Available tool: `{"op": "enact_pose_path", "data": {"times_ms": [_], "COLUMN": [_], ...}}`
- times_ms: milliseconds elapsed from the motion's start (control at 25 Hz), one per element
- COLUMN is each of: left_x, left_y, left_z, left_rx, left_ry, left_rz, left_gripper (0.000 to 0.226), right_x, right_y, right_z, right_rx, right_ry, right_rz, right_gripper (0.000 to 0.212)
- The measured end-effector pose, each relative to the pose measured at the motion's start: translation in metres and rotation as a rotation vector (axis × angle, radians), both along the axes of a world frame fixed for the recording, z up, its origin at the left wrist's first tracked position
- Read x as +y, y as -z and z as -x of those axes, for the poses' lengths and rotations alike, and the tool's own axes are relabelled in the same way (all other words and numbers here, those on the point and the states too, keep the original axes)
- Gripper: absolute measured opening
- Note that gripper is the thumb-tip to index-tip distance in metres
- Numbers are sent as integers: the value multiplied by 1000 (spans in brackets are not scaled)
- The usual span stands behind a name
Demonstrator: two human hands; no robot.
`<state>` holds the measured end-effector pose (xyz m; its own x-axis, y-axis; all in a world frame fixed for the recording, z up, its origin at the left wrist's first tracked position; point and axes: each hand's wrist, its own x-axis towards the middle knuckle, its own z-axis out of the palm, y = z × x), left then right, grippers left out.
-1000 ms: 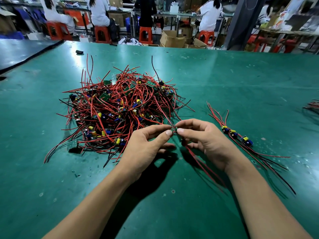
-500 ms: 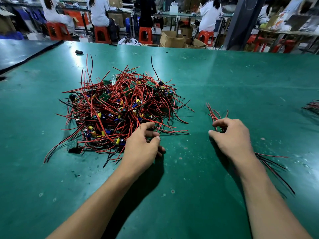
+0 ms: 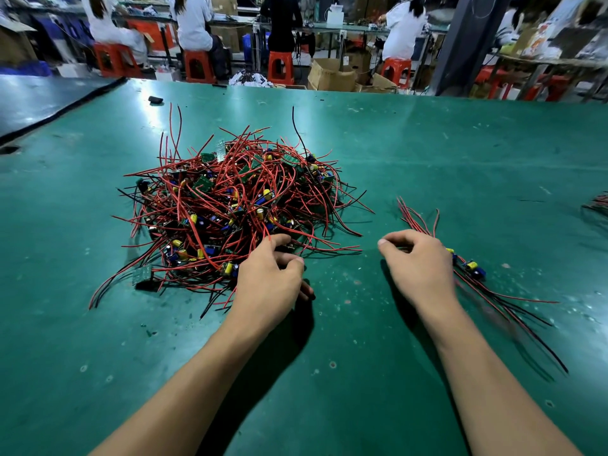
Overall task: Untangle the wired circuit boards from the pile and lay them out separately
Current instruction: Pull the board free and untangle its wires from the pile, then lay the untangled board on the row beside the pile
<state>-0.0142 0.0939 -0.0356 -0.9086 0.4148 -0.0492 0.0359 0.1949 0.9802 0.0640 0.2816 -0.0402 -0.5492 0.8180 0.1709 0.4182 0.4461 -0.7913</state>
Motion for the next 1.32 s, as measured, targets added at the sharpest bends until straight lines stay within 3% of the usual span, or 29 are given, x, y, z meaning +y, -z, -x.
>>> {"op": "enact_pose_path", "data": {"times_ms": [240, 440, 520, 600, 680, 800, 920, 1000, 1160, 1240, 1320], "left_x": [-1, 1, 2, 4, 5, 5, 3, 1, 3, 4, 6], "left_y": [-1, -6, -7, -7, -6, -7, -7, -4, -1, -1, -4], "left_z": [-4, -15, -20, -23, -25, -26, -23, -21, -20, -20, -20], "left_rx": [116, 197, 230, 231, 192, 140, 158, 167, 101, 46, -61], "left_ry": [31, 86, 118, 152, 199, 236, 191, 181, 218, 242, 247], "left_rz": [61, -52, -94, -120, -151, -198, -197, -164, -91, -114, -207], "left_gripper": [20, 12, 13, 17, 22, 28, 26, 14, 9, 5, 13], "right_x": [-7, -19, -24, -31, -37, -41, -36, -30, -15, -11, -12], "right_y": [5, -1, -7, -15, -19, -20, -21, -24, -33, -35, -31], "right_z": [3, 6, 6, 5, 2, 0, 2, 2, -7, -13, -13], "right_rx": [21, 241, 255, 218, 152, 187, 318, 481, 830, 796, 600], "right_ry": [-33, -112, -159, -322, -503, -587, -420, -338, -500, -652, -775], "right_rz": [-72, -11, 187, 513, 681, 685, 589, 634, 1075, 1150, 1072], "right_gripper": [8, 17, 32, 52, 53, 26, 12, 8, 17, 27, 41]}}
